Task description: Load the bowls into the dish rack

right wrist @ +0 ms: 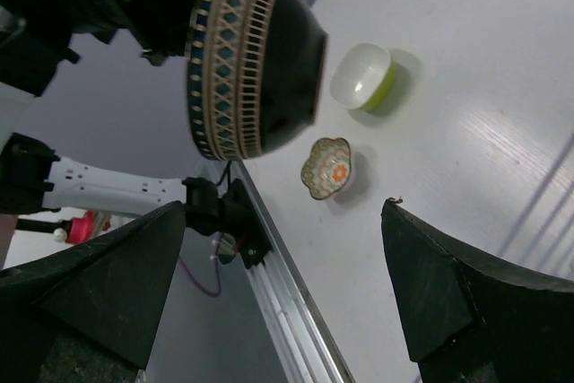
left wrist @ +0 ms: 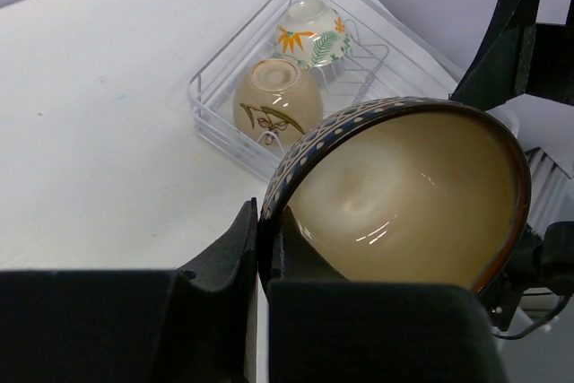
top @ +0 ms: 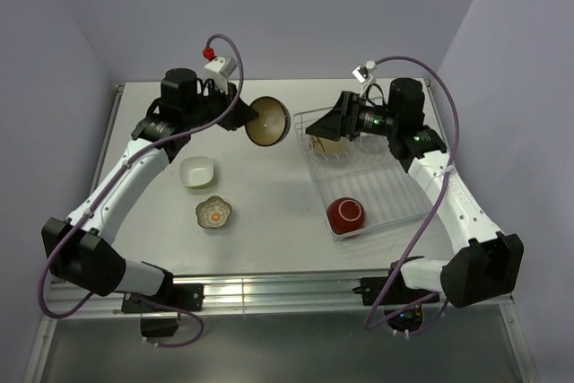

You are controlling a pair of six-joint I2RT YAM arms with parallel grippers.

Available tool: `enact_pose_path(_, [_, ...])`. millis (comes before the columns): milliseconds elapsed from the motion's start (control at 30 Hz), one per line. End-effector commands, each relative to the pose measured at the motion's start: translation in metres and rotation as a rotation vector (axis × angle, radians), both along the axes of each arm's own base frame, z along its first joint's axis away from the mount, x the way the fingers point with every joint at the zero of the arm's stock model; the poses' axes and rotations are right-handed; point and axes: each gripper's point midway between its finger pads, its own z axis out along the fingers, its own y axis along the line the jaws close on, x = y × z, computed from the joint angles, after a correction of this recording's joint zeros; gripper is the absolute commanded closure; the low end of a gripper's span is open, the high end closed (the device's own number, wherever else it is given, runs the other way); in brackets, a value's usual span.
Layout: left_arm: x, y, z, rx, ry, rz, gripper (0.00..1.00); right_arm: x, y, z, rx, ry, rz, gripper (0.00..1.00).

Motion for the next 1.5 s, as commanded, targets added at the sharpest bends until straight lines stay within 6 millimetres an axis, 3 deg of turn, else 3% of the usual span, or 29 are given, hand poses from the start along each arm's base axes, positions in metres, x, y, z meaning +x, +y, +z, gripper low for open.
enact_pose_path(0, [0.004,-0.009,0.035,-0.121,-0.038,0.011,1.0,-0.001,0.014,0.047,0.114,-0.102,0.026,0.03])
enact_pose_path(300, [0.004,-0.021,0.033,-0.166,0.016,-0.015,1.0,0.007,0.038,0.048,0.14,0.015,-0.022,0.0])
enact_pose_path(567, [0.004,-0.025,0.03,-0.183,0.052,-0.025,1.0,0.014,0.058,0.029,0.088,0.094,-0.025,0.0])
enact_pose_path(800, [-0.003,-0.026,0.033,-0.202,0.06,-0.038,1.0,0.016,0.064,0.02,0.119,0.172,-0.026,0.0])
enact_pose_path(1067, [-0.012,-0.033,0.033,-0.244,0.102,-0.087,1.0,0.012,0.07,0.025,0.151,0.16,0.014,0.0])
enact_pose_path(1300, [-0.013,-0.032,0.029,-0.247,0.112,-0.082,1.0,0.008,0.069,0.028,0.166,0.124,0.032,0.19])
enact_pose_path(1400, [-0.011,-0.032,0.029,-0.247,0.114,-0.077,1.0,0.005,0.07,0.028,0.172,0.128,0.046,0.36])
enact_pose_path(1467, [-0.011,-0.032,0.028,-0.247,0.115,-0.078,1.0,0.005,0.07,0.029,0.169,0.125,0.052,0.55])
